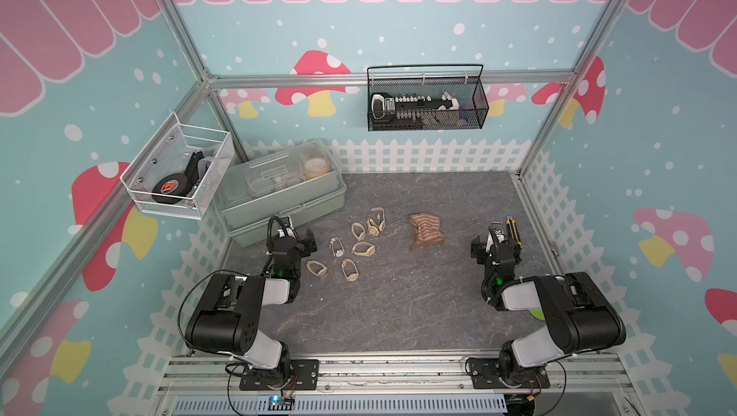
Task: Wipe the watch dial
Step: Reset both arms
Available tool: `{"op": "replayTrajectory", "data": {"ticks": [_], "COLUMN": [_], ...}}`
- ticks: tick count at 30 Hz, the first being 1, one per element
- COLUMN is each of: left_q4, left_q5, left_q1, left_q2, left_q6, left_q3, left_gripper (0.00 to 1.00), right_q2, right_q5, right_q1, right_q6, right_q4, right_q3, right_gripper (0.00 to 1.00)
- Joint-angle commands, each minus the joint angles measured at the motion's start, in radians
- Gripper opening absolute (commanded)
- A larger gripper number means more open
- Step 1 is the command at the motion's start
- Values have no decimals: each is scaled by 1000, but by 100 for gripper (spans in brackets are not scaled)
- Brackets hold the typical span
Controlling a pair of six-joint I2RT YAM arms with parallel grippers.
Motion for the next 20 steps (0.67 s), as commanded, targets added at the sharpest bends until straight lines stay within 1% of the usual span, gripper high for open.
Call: {"op": "replayTrajectory", "data": {"ticks": [1, 3, 5, 20], "left_q4": [21, 54, 31, 34], "left_q5": [0, -8, -6, 8], "left_q1": [0, -2, -1, 5], "left_q2": [-9, 1, -6, -3], "left_q6": [33, 37, 34, 32], "left_q3": [21, 14, 19, 21], "left_gripper": [99, 99, 99, 99], "right_q2": [-7, 6, -4, -2], "right_q5": [0, 1, 0, 0], "right_q1": [-4, -4, -4, -5], "right_q6": [-12, -17, -13, -14], "right_q4": [25, 60, 32, 40], "right_q3": [15, 10, 14, 14], "right_gripper": [99, 99, 99, 99]}}
